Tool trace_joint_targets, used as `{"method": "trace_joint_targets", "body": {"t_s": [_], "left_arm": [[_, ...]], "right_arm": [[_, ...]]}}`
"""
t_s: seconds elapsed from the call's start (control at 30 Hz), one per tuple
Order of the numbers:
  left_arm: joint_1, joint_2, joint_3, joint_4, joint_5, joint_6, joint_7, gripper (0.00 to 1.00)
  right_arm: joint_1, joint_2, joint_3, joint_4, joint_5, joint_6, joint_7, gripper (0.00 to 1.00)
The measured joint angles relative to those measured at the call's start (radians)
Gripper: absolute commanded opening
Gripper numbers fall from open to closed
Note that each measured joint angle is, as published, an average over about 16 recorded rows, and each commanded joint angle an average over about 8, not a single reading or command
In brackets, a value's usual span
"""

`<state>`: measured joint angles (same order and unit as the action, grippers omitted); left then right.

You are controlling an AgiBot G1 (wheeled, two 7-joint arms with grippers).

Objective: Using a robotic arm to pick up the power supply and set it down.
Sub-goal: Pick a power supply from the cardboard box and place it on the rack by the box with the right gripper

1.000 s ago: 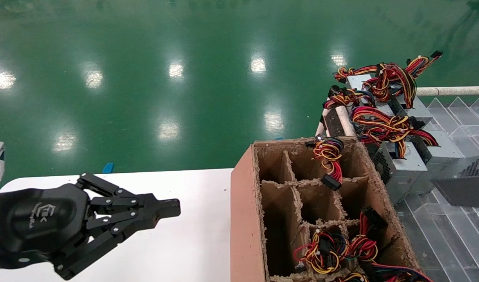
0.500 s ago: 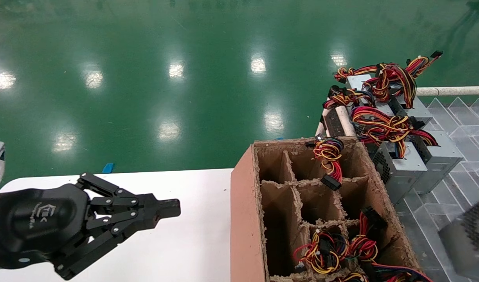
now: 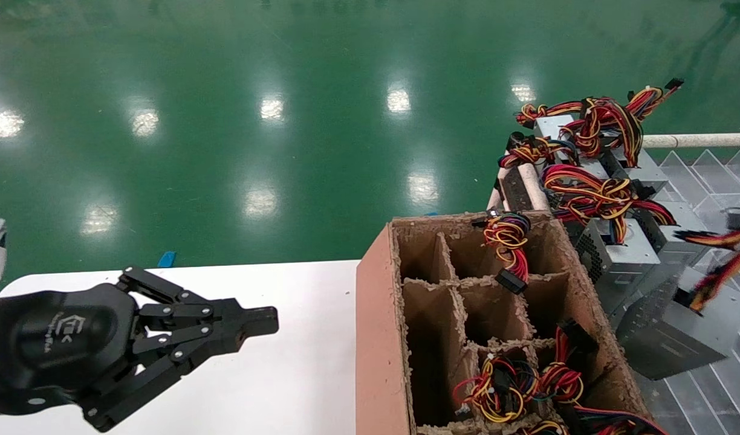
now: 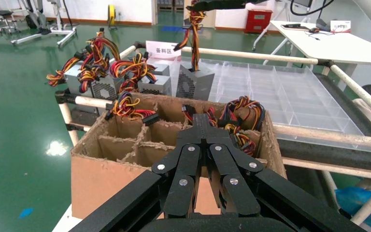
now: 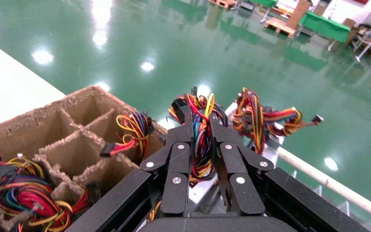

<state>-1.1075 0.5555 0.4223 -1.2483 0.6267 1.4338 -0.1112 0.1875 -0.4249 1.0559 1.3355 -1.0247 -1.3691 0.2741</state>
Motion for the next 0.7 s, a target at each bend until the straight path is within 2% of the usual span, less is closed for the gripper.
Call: {"method": "trace_joint_targets", "body": {"t_s": [0.3, 0.7], "left_arm": [[0.000, 0.000, 0.000, 0.000, 0.000, 0.000, 0.000, 0.00], [0.000, 0.000, 0.000, 0.000, 0.000, 0.000, 0.000, 0.00]], "right_arm": [[0.058, 0.022, -0.128, -0.001, 0.057, 0.045, -0.023, 0.00], [0.093, 0.036, -0.220, -0.005, 0.066, 0.095, -0.040, 0.00]]}}
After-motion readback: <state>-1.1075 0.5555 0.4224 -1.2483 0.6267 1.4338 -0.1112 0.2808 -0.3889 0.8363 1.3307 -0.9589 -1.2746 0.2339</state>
